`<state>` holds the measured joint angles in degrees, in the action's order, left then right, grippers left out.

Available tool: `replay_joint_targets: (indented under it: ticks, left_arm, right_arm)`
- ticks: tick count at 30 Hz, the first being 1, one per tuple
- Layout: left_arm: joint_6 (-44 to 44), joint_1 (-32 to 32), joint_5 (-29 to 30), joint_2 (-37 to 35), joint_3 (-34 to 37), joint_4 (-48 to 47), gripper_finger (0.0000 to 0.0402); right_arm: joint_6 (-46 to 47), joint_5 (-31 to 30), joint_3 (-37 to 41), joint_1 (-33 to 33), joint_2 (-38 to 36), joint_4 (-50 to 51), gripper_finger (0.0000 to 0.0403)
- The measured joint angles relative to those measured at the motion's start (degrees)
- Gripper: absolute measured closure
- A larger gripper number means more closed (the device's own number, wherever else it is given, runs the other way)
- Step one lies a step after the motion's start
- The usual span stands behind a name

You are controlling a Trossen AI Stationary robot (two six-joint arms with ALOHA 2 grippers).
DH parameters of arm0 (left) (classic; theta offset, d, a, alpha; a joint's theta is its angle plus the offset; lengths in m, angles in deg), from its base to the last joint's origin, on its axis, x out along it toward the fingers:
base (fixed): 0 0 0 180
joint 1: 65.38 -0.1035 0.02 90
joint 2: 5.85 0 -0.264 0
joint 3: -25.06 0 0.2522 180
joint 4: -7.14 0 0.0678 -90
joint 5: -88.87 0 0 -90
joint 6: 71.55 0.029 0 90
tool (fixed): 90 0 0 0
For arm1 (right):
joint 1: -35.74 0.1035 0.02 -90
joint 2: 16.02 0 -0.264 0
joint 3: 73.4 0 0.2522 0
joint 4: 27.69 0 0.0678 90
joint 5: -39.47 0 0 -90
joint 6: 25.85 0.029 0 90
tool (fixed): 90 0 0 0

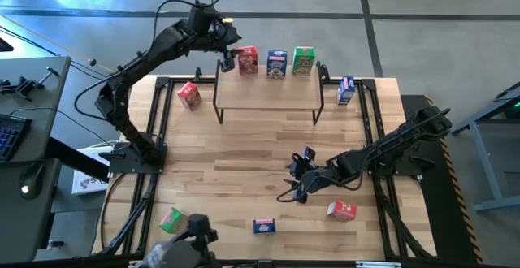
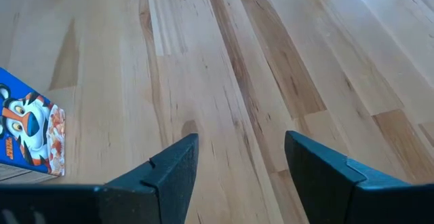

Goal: Stack cereal on shelf
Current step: Put the middle red cereal box on the shelf

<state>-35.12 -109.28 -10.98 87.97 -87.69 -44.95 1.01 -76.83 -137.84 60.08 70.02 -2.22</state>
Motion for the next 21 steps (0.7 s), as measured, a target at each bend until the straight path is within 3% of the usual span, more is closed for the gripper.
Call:
replay_joint_targets:
  ticks: [5, 10, 13, 16, 18, 21]
  left_arm:
    - [-0.94, -2.95, 6.06, -1.52, 0.0, -0.15, 0.0246]
    - [-2.04, -8.77, 4.98, 2.56, 0.01, 1.84, 0.0312]
    - [-4.11, -11.2, 2.35, 5.63, 0.03, 6.41, 0.0353]
    - [-5.33, -12.73, -5.02, 8.15, 0.03, 8.72, 0.0389]
    - [-5.17, -13.33, -8.68, 9.68, 0.03, 9.04, 0.0398]
    - [-4.42, -13.49, -9.28, 11.43, 0.03, 10.88, 0.0396]
  right_arm:
    - [-0.29, 0.57, 0.0, 0.0, 0.0, 0.02, 0.0183]
    - [-1.61, 1.04, 0.0, -0.69, 0.0, 0.02, 0.0183]
    - [-1.63, 2.56, 0.0, -1.73, 0.0, 0.0, 0.0189]
    - [-1.43, 3.94, -0.02, -2.53, 0.0, 0.0, 0.0204]
    - [-1.43, 4.83, -0.02, -2.93, 0.0, 0.0, 0.0218]
    - [-1.43, 6.03, -0.02, -3.54, 0.0, -0.02, 0.0239]
